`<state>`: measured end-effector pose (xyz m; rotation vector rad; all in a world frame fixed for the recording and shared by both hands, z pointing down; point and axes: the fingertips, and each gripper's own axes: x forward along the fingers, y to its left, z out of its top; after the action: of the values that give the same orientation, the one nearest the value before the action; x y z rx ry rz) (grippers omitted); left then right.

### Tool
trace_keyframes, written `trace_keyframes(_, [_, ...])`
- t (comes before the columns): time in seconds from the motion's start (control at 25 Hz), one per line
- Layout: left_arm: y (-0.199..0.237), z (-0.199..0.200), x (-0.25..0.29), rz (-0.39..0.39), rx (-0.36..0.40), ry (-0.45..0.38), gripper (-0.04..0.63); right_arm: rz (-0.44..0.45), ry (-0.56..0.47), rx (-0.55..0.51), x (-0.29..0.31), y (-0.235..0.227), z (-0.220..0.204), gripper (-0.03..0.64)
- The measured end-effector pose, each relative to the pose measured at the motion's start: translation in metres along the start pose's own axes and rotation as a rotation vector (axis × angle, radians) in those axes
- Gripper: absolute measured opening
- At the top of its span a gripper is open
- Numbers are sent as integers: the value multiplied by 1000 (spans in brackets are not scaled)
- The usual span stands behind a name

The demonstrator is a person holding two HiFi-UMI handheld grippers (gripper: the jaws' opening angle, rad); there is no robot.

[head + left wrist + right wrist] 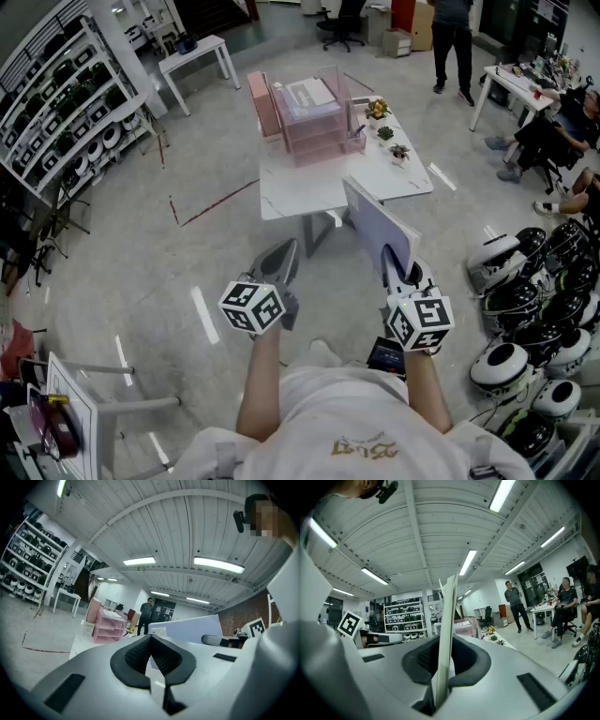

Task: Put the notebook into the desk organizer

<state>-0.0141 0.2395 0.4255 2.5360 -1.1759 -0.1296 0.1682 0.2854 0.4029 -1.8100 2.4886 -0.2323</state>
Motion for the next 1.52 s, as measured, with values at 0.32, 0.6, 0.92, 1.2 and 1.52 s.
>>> trace_keyframes(0.32, [-1, 8, -5, 8, 17, -7, 15, 5, -12, 1, 0, 2, 7, 43])
trace_keyframes(0.6, [6, 9, -7, 32, 22, -13, 15, 43, -67, 96, 4, -1, 13, 43])
trace_keyframes(0.92, [28, 16, 13, 54, 19, -15, 15, 59, -98, 117, 35, -12, 28, 43])
trace_keyframes(1.2, [69, 31, 72, 52, 5, -27, 15, 61, -109, 97, 99, -38, 44, 43])
trace_keyframes(1.52, [167, 81, 160, -4, -2, -23, 15, 30, -147, 79, 221, -41, 73, 43])
